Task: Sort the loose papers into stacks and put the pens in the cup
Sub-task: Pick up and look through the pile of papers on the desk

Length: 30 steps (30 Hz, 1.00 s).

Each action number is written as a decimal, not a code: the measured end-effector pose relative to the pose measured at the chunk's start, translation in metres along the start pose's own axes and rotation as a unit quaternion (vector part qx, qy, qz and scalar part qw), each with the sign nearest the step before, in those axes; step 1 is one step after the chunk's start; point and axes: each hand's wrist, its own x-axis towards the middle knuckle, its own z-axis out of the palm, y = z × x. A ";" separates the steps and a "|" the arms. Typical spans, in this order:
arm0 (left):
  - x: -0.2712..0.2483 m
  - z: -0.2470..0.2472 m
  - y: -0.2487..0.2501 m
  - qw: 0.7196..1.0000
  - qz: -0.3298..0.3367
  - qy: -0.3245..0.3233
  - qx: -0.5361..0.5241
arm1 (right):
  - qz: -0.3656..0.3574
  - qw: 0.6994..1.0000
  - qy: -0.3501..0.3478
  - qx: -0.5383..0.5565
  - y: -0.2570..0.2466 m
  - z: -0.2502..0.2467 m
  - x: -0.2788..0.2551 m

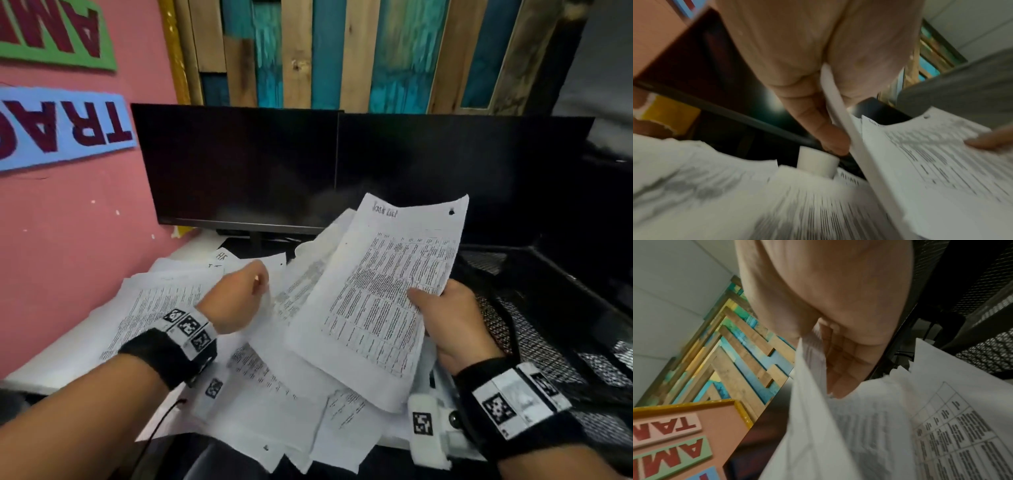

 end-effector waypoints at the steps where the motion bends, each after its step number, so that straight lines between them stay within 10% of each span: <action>1: -0.002 -0.012 -0.001 0.999 -0.001 0.039 -0.020 | -0.006 1.000 0.005 0.003 0.002 0.000 0.000; 10: 0.000 -0.102 0.006 0.940 -0.005 0.261 -0.219 | -0.013 1.000 -0.002 -0.012 0.015 0.003 -0.013; 22: 0.023 -0.111 -0.002 0.905 -0.078 0.232 -0.349 | 0.039 0.997 0.011 -0.071 0.026 0.001 -0.024; 30: 0.025 -0.056 -0.018 0.936 -0.068 0.104 -0.329 | 0.080 0.985 -0.022 0.152 0.018 0.023 -0.026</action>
